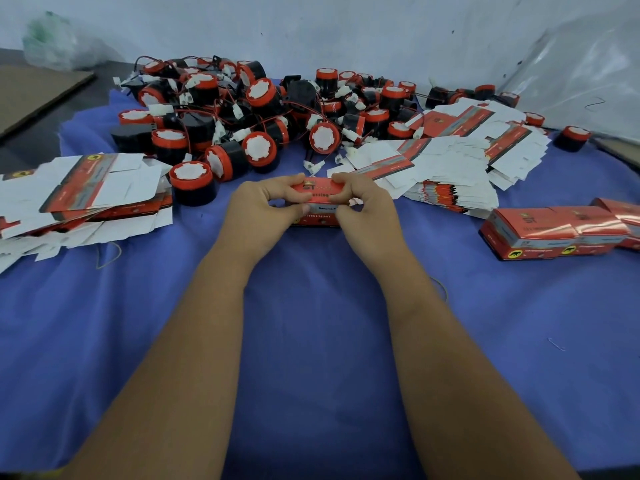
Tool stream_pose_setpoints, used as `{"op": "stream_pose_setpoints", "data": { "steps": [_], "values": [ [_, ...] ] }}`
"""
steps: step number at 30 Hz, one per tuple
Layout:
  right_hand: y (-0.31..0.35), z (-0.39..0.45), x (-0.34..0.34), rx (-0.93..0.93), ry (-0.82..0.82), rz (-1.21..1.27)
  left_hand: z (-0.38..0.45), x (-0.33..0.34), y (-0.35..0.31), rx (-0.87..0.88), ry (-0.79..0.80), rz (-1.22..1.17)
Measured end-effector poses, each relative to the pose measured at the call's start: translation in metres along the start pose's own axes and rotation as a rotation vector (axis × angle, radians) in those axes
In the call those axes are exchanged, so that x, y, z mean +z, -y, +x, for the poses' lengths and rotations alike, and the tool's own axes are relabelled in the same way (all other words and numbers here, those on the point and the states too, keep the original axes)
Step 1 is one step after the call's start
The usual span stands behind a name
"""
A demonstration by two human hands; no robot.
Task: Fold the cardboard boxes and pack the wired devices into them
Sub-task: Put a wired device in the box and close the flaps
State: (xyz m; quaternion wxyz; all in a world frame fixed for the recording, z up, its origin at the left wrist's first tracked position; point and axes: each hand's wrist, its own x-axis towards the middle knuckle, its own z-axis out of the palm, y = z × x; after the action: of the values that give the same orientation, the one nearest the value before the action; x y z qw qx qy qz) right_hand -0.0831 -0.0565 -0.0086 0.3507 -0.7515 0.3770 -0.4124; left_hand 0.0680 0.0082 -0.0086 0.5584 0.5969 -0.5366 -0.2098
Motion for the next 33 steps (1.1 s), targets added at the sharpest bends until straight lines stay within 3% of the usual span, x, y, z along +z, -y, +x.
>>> {"op": "stream_pose_setpoints", "data": {
  "steps": [3, 7, 10, 13, 17, 22, 26, 33],
  "values": [
    [0.005, -0.005, 0.001, -0.159, -0.014, -0.317, -0.003, 0.002, -0.002, -0.009, -0.021, -0.010],
    [0.019, -0.008, 0.000, -0.397, -0.243, -0.643, -0.002, 0.004, -0.016, -0.123, -0.102, -0.231],
    [0.030, -0.011, 0.002, -0.436, -0.174, -0.738, 0.001, 0.004, -0.020, -0.270, -0.018, -0.372],
    [0.036, -0.011, 0.004, -0.331, 0.019, -0.880, 0.001, 0.006, -0.019, -0.348, 0.138, -0.369],
    [0.036, -0.010, -0.016, -0.207, 0.093, -0.955, 0.000, 0.007, -0.021, -0.348, 0.100, -0.330],
    [0.021, -0.018, -0.071, 0.028, 0.051, -1.053, 0.000, 0.008, -0.020, -0.347, 0.020, -0.321],
    [0.006, -0.022, -0.110, 0.239, -0.086, -1.113, 0.001, 0.011, -0.018, -0.351, 0.011, -0.314],
    [0.008, -0.005, -0.101, 0.395, -0.132, -1.310, 0.000, 0.015, -0.016, -0.338, 0.005, -0.255]
  ]
}}
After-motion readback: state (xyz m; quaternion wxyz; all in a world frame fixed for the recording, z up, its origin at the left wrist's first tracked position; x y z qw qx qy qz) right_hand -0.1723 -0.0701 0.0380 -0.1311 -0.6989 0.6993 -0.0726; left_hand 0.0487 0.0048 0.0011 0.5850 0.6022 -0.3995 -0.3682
